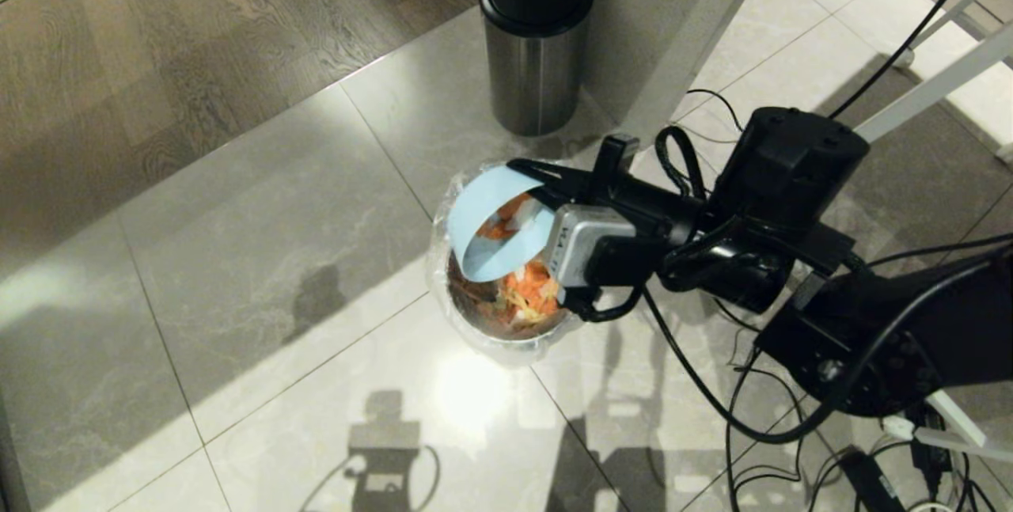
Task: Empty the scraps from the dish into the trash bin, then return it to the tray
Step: Pour the leftover food from the bowl into the trash can
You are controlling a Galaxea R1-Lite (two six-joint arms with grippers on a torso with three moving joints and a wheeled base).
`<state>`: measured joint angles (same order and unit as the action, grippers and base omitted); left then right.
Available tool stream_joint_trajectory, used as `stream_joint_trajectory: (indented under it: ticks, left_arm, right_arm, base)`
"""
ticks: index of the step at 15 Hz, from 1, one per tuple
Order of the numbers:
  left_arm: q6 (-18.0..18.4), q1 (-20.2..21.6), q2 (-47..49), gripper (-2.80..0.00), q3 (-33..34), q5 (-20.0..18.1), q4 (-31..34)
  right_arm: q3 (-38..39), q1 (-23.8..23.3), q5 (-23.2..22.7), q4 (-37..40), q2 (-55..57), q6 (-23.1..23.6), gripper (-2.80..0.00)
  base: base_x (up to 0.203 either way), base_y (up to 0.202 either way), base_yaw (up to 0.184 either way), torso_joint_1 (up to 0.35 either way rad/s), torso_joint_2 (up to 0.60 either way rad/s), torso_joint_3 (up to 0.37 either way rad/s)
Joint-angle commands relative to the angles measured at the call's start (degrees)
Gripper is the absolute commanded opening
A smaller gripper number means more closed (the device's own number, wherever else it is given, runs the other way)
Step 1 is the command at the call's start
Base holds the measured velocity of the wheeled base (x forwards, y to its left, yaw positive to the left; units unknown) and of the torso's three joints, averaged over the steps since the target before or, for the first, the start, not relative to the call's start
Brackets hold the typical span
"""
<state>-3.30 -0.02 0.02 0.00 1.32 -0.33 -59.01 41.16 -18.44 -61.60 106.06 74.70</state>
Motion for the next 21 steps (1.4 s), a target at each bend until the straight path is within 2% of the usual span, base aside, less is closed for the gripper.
stream_joint_trajectory:
  ticks: [1,3,6,9,10,12,15,17,18,21]
  left_arm:
    - [-0.04,0.0,-0.02,-2.8,0.0,0.0,-0.02]
    - [-0.04,0.02,0.04,-2.8,0.0,0.0,-0.02]
    - [-0.04,-0.02,0.01,-2.8,0.0,0.0,-0.02]
    - [-0.04,-0.02,0.06,-2.8,0.0,0.0,-0.02]
    - [-0.04,-0.05,0.05,-2.8,0.0,0.0,-0.02]
    - [-0.04,-0.04,0.0,-2.8,0.0,0.0,-0.02]
    - [-0.04,0.01,-0.02,-2.8,0.0,0.0,-0.02]
    - [-0.04,0.02,-0.02,-2.8,0.0,0.0,-0.02]
    - [-0.04,-0.06,0.06,-2.8,0.0,0.0,-0.02]
    - [-0.04,0.0,-0.01,-2.8,0.0,0.0,-0.02]
  right_arm:
    - [-0.09,-1.26,-0.84,-0.53,-0.11,0.57,-2.8]
    - [-0.82,-2.29,-2.52,-0.39,0.32,1.27,-2.8]
    - [-3.5,-3.01,-7.37,-0.15,1.94,2.99,-2.8]
    - [-3.71,-3.02,-17.98,2.35,3.42,5.61,-2.8]
    - [-4.46,-3.15,-19.64,4.33,3.73,6.4,-2.8]
    - [-7.26,-4.38,-20.02,4.78,3.97,6.92,-2.8]
    - [-7.07,-5.78,-22.33,6.55,3.3,8.67,-2.8]
    - [-7.52,-8.09,-22.01,7.74,2.55,6.8,-2.8]
    - [-7.05,-8.14,-24.65,7.94,2.59,8.08,-2.8]
    - [-8.35,-9.18,-26.34,8.62,2.59,8.48,-2.8]
  base:
    - [0.0,0.0,0.0,0.0,0.0,0.0]
    - [0.0,0.0,0.0,0.0,0.0,0.0]
    - [0.0,0.0,0.0,0.0,0.0,0.0]
    - [0.0,0.0,0.0,0.0,0.0,0.0]
    - [0.0,0.0,0.0,0.0,0.0,0.0]
    - [0.0,0.0,0.0,0.0,0.0,0.0]
    - [0.0,0.0,0.0,0.0,0.0,0.0]
    - [0.0,0.0,0.0,0.0,0.0,0.0]
    - [0.0,0.0,0.0,0.0,0.0,0.0]
    - [0.0,0.0,0.0,0.0,0.0,0.0]
